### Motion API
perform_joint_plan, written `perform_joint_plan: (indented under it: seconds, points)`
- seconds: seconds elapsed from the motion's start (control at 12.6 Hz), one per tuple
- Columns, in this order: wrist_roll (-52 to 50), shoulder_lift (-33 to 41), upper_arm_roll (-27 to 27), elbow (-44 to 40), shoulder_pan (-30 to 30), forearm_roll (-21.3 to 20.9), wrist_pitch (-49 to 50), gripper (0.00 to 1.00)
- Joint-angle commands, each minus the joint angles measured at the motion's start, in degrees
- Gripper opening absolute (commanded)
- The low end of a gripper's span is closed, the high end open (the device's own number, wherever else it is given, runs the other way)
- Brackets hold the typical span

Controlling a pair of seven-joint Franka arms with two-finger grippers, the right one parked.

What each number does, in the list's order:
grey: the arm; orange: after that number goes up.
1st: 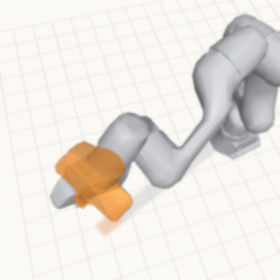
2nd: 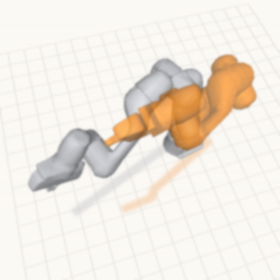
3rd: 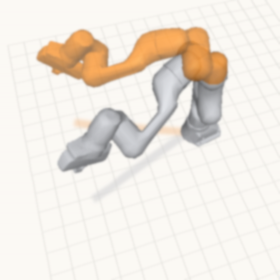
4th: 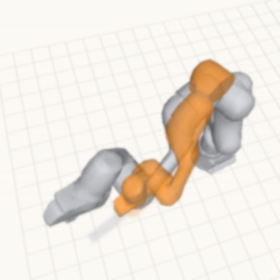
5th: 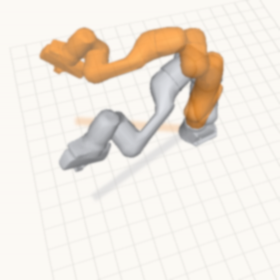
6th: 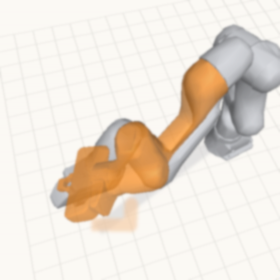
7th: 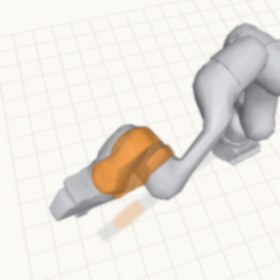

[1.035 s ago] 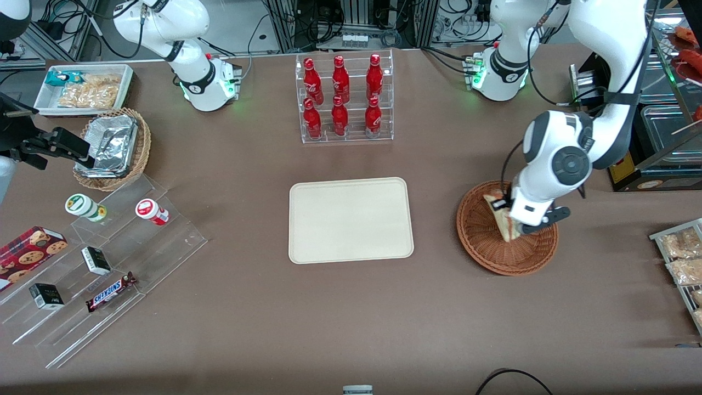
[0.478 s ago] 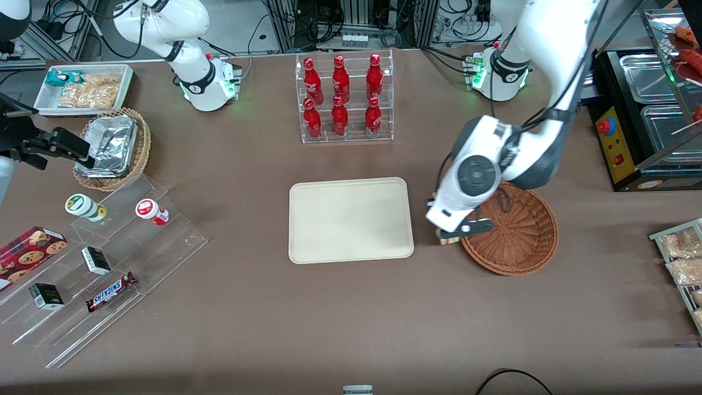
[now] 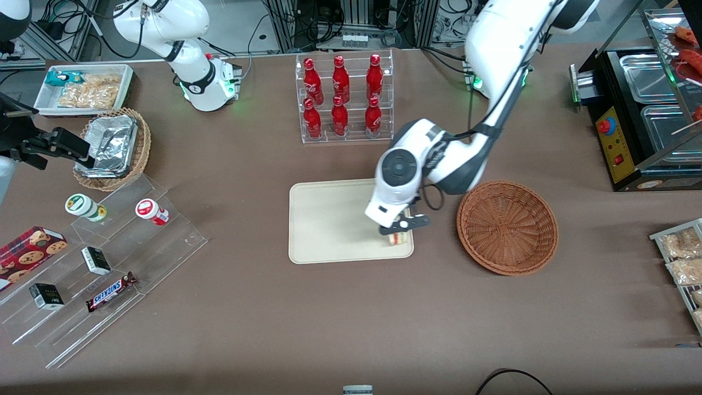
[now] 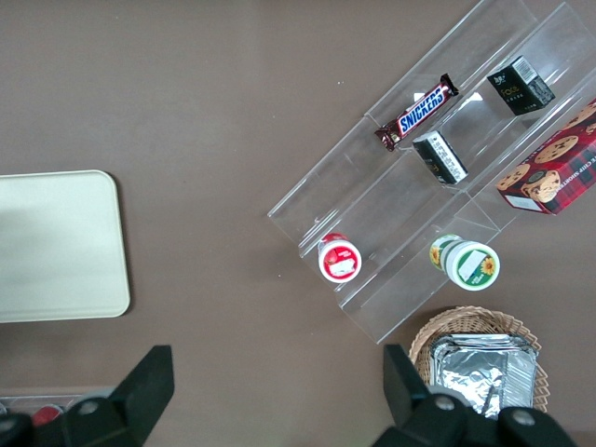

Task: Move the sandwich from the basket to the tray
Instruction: 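Lift the sandwich and carry it over the beige tray, then lower the sandwich onto the tray and open the left gripper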

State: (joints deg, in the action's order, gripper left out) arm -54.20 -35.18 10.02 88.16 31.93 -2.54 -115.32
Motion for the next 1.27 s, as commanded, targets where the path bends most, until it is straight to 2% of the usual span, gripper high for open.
perform_joint_plan:
  seconds: [0.0, 0.32, 0.72, 0.8, 0.88, 0.96, 1.19]
  points:
    - [-4.85, -4.97, -0.36, -7.37, 3.48, -0.01, 0.63, 0.01]
    - [-6.62, -9.19, -0.36, -9.67, 6.56, -0.10, -5.59, 0.01]
    - [-6.10, -11.13, -0.36, -9.67, 8.15, -0.28, -6.14, 0.02]
    - [-5.83, -11.05, -0.36, -9.58, 8.15, -0.28, -6.14, 0.14]
    - [-5.74, -10.87, -0.36, -9.58, 7.97, -0.36, -6.14, 0.76]
    - [-5.83, -10.70, -0.36, -9.58, 8.06, -0.45, -6.14, 1.00]
    - [-6.35, -8.07, -0.53, -9.58, 8.06, -0.45, -5.44, 1.00]
